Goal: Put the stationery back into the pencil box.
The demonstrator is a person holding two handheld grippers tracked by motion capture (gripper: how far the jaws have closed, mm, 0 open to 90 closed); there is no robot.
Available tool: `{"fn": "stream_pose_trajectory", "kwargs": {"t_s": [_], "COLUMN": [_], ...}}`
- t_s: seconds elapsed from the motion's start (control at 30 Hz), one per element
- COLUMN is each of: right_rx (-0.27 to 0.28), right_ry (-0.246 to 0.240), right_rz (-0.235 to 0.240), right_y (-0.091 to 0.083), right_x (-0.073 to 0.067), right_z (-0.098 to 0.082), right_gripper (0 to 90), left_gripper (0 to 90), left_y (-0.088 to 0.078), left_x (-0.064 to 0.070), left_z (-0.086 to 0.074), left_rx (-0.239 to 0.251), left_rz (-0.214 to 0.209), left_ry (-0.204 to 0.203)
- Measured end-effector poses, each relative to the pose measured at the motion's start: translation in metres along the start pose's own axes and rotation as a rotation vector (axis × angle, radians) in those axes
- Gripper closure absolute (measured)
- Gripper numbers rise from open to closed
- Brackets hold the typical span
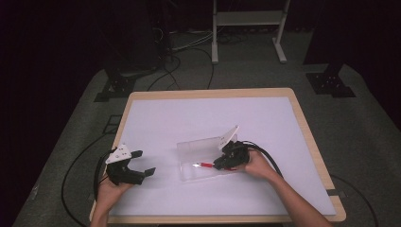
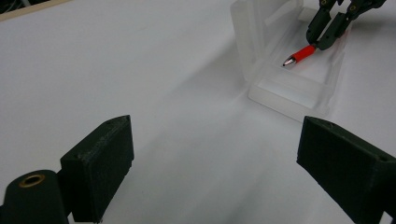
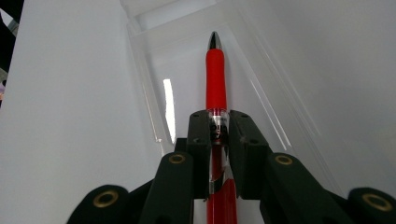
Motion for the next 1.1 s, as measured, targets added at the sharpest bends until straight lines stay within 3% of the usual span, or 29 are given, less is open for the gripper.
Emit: {"fn": "stream_pose_trajectory", "kwargs": {"t_s": [0.53, 1.1], "right_rx": [0.023, 0.085], "right_ry": [0.012, 0.044], "right_rz": [0.003, -0.039], "right_y": [-0.005, -0.037], "right_x": [0.000, -0.001], "right_z": [0.001, -0.003], "right_gripper": [72.1, 58.8], "left_gripper": [10.2, 10.1], "left_y": [-0.002, -0.004], "left_x": [-0.001, -0.002], "left_z": [0.000, -0.001], "left_rx": [0.005, 0.009], "left_rz": [0.004, 0.008], "left_ry": [-0.006, -0.010]}}
Point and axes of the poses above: each handheld gripper's, and its own axes: y roughly forward along the jaws, z roughly out of its top, x roughly to its right, the point moved 3 cm from there along y, roughly forward along the jaws, and after that the axes turned 8 degrees about y, right-handed, at the moved point
